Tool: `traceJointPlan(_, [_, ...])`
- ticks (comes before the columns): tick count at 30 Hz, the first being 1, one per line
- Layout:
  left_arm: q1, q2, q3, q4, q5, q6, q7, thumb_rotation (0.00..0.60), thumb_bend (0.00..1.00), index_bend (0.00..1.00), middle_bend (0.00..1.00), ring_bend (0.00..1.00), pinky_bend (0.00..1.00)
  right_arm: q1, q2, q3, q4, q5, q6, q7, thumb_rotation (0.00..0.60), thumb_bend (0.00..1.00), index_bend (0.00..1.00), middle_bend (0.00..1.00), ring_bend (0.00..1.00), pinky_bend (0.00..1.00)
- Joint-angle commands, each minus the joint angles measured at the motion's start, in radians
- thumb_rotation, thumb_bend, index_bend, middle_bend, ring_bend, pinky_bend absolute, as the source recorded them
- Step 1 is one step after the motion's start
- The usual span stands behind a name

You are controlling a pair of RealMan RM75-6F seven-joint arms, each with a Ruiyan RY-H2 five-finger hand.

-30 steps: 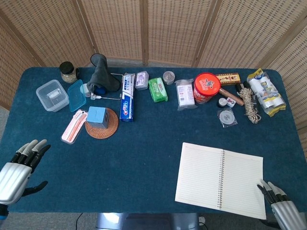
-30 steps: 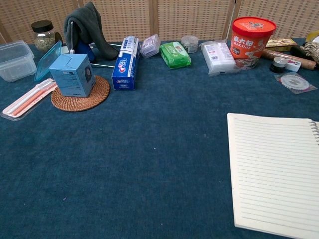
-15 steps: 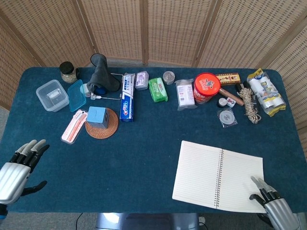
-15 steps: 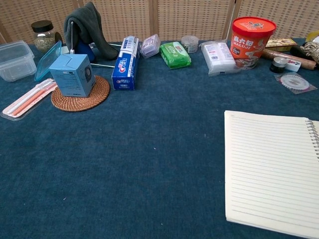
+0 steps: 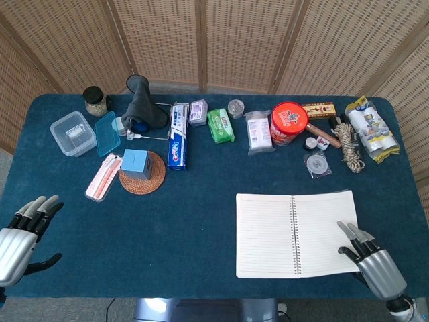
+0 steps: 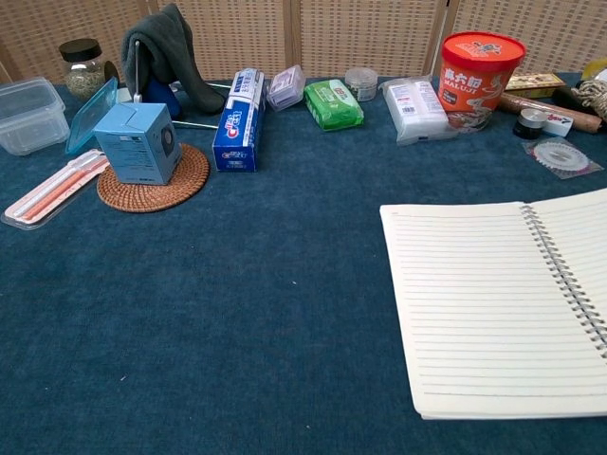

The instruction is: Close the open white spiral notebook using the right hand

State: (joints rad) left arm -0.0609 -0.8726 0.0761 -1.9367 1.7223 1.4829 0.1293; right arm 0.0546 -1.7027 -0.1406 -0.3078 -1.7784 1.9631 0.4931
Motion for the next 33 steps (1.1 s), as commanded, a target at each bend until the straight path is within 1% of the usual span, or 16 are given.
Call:
traceJointPlan(1, [0.001, 0.001, -0.001, 0.008, -0.004, 0.002, -0.01, 0.6, 0.05, 0.02, 0.0, 0.0, 0.1, 0.063, 0.019, 0.007, -0.042, -0.014, -0.012, -0.041, 0.6, 0.54, 0.51, 0.06, 0.12, 0.3])
traceJointPlan(2, [0.001, 0.001, -0.002, 0.01, -0.005, 0.003, -0.013, 0.6, 0.04, 0.02, 0.0, 0.0, 0.1, 0.075, 0.022, 0.008, -0.051, -0.016, -0.019, -0.052, 0.6, 0.51, 0.42, 0.05, 0.11, 0.3])
traceJointPlan(3, [0.001, 0.001, -0.002, 0.013, -0.006, 0.004, -0.016, 0.6, 0.04, 0.02, 0.0, 0.0, 0.1, 0.086, 0.025, 0.009, -0.059, -0.017, -0.032, -0.066, 0.6, 0.46, 0.25, 0.03, 0.1, 0.3])
traceJointPlan(4, [0.001, 0.002, -0.003, 0.015, -0.008, 0.004, -0.02, 0.6, 0.04, 0.02, 0.0, 0.0, 0.1, 0.098, 0.031, 0.009, -0.077, -0.017, -0.053, -0.077, 0.6, 0.4, 0.11, 0.01, 0.09, 0.29])
traceJointPlan(5, [0.001, 0.002, -0.003, 0.016, -0.009, 0.004, -0.022, 0.6, 0.04, 0.02, 0.0, 0.0, 0.1, 0.104, 0.034, 0.009, -0.09, -0.017, -0.062, -0.078, 0.6, 0.36, 0.04, 0.0, 0.07, 0.28])
traceJointPlan(6, [0.001, 0.002, -0.004, 0.018, -0.011, 0.005, -0.025, 0.6, 0.04, 0.02, 0.0, 0.0, 0.1, 0.113, 0.039, 0.011, -0.111, -0.016, -0.073, -0.083, 0.6, 0.32, 0.0, 0.0, 0.05, 0.27])
traceJointPlan(9, [0.001, 0.003, -0.005, 0.022, -0.014, 0.006, -0.032, 0.6, 0.04, 0.02, 0.0, 0.0, 0.1, 0.138, 0.048, 0.022, -0.169, -0.012, -0.092, -0.108, 0.6, 0.24, 0.0, 0.0, 0.01, 0.26])
traceJointPlan(11, [0.003, 0.003, -0.006, 0.027, -0.017, 0.009, -0.039, 0.6, 0.05, 0.02, 0.0, 0.0, 0.1, 0.171, 0.049, 0.044, -0.245, -0.003, -0.106, -0.125, 0.6, 0.23, 0.0, 0.0, 0.0, 0.25])
traceJointPlan(15, [0.005, 0.004, -0.005, 0.032, -0.016, 0.013, -0.047, 0.6, 0.04, 0.02, 0.0, 0.0, 0.1, 0.197, 0.069, 0.063, -0.352, 0.005, -0.13, -0.151, 0.6, 0.22, 0.0, 0.0, 0.0, 0.25])
traceJointPlan(17, [0.006, 0.005, -0.005, 0.034, -0.016, 0.014, -0.052, 0.6, 0.04, 0.02, 0.0, 0.0, 0.1, 0.214, 0.078, 0.079, -0.42, 0.012, -0.144, -0.156, 0.6, 0.21, 0.0, 0.0, 0.0, 0.25])
traceJointPlan(23, [0.006, 0.002, -0.004, 0.04, -0.014, 0.014, -0.063, 0.6, 0.04, 0.02, 0.0, 0.0, 0.1, 0.253, 0.087, 0.111, -0.57, 0.024, -0.185, -0.157, 0.6, 0.19, 0.0, 0.0, 0.0, 0.25])
traceJointPlan(27, [0.006, 0.003, -0.003, 0.041, -0.011, 0.014, -0.065, 0.6, 0.04, 0.02, 0.0, 0.0, 0.1, 0.29, 0.092, 0.134, -0.641, 0.019, -0.214, -0.188, 0.6, 0.19, 0.0, 0.0, 0.0, 0.25])
traceJointPlan(33, [0.009, 0.007, -0.003, 0.04, -0.009, 0.021, -0.068, 0.6, 0.04, 0.02, 0.0, 0.0, 0.1, 0.351, 0.098, 0.166, -0.752, 0.017, -0.281, -0.197, 0.6, 0.19, 0.0, 0.0, 0.0, 0.25])
